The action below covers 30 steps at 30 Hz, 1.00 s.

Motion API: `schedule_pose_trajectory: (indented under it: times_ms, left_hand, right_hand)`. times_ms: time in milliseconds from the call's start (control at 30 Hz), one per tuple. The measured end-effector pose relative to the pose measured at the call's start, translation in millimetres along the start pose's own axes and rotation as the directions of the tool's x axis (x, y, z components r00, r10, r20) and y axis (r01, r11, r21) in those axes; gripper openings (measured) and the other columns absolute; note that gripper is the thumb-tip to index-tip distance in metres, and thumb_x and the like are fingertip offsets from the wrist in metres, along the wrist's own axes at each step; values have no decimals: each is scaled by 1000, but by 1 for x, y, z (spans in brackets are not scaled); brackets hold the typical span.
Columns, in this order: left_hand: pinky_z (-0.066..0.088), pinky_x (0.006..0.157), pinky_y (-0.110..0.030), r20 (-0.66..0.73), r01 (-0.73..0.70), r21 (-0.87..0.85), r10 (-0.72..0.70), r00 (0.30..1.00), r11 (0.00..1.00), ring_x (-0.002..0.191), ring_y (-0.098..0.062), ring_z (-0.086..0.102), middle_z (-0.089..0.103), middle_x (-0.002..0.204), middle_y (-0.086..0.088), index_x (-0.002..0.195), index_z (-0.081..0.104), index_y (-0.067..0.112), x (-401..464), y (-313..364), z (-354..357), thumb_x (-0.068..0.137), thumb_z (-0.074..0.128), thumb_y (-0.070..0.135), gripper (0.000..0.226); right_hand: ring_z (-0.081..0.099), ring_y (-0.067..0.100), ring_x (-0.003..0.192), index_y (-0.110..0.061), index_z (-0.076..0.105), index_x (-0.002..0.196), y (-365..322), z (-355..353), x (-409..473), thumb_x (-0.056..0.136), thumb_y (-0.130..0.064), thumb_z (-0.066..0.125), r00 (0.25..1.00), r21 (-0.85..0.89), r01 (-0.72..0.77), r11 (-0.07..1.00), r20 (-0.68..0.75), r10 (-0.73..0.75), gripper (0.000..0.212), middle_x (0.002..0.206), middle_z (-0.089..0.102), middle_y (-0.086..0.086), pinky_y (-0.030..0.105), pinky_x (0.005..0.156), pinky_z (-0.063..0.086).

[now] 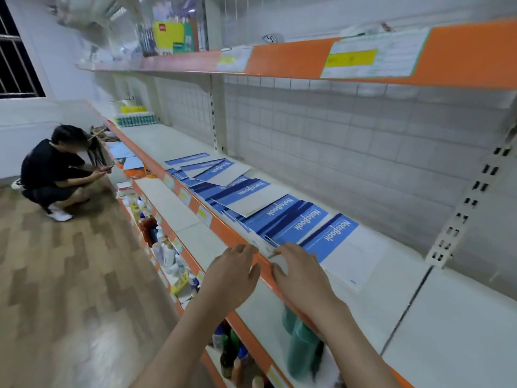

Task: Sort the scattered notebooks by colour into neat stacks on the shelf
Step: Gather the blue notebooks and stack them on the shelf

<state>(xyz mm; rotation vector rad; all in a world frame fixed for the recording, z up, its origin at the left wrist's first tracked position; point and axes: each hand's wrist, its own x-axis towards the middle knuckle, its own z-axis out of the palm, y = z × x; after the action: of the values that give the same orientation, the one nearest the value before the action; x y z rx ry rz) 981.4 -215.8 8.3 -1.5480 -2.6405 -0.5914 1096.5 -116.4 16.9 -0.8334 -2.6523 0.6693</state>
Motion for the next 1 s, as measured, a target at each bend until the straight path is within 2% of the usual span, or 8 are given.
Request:
schedule_pose_trajectory:
  times_ms: [133, 267, 433, 667, 767, 900, 1000]
  left_hand:
    - [45, 94, -35, 11, -39, -46, 39, 999, 998, 117, -19, 53, 47, 139, 3, 137, 42, 22, 25, -9, 4, 99, 39, 32, 40]
    - [45, 92, -31, 18, -120, -80, 122, 992, 990, 118, -18, 52, 47, 138, 1, 137, 42, 19, 54, -9, 7, 99, 41, 33, 41]
    - [45, 94, -33, 55, -244, -137, 253, 966, 960, 118, -17, 50, 48, 135, 0, 137, 43, 18, 99, -8, 8, 99, 42, 34, 41]
    - [43, 92, -30, 109, -436, -137, 451, 886, 890, 120, -17, 47, 50, 132, 0, 134, 45, 20, 147, -8, 16, 99, 41, 34, 38]
    - [44, 95, -34, 131, -489, -151, 508, 851, 859, 120, -19, 48, 50, 132, 0, 134, 45, 20, 161, -9, 19, 99, 40, 34, 38]
    - [44, 97, -39, 166, -536, -170, 561, 811, 827, 122, -21, 48, 50, 133, 0, 135, 45, 19, 173, -7, 29, 99, 41, 33, 39]
    - [44, 96, -35, 174, -564, -183, 591, 788, 805, 120, -19, 49, 50, 134, 1, 134, 46, 21, 182, -3, 38, 98, 42, 32, 38]
  right_hand:
    - [41, 14, 127, -22, 53, 123, 2, 5, 19, 95, -26, 41, 999, -33, -32, 999, -22, 31, 31, 130, 49, -4, 44, 117, 10]
    - [31, 13, 138, -22, 49, 131, 12, 4, 37, 95, -30, 44, 991, -55, -122, 991, -61, 118, 37, 147, 37, -2, 45, 118, 8]
    - [32, 13, 138, -22, 47, 135, 21, 0, 54, 94, -29, 46, 962, -57, -248, 967, -135, 239, 42, 148, 37, -1, 42, 118, 11]
    - [41, 14, 130, -20, 49, 130, 22, -2, 72, 94, -29, 46, 875, -36, -429, 902, -264, 406, 37, 137, 46, -2, 40, 113, 21]
    - [44, 18, 127, -21, 52, 126, 20, -1, 77, 92, -28, 48, 827, -14, -509, 861, -285, 484, 34, 135, 47, 0, 41, 110, 25]
    - [54, 23, 111, -16, 58, 112, 21, 1, 77, 90, -24, 49, 764, 20, -582, 813, -328, 556, 24, 118, 55, 1, 40, 101, 38]
    - [55, 25, 111, -14, 57, 115, 26, 2, 78, 91, -24, 49, 728, 11, -631, 776, -338, 597, 27, 120, 55, 3, 36, 96, 43]
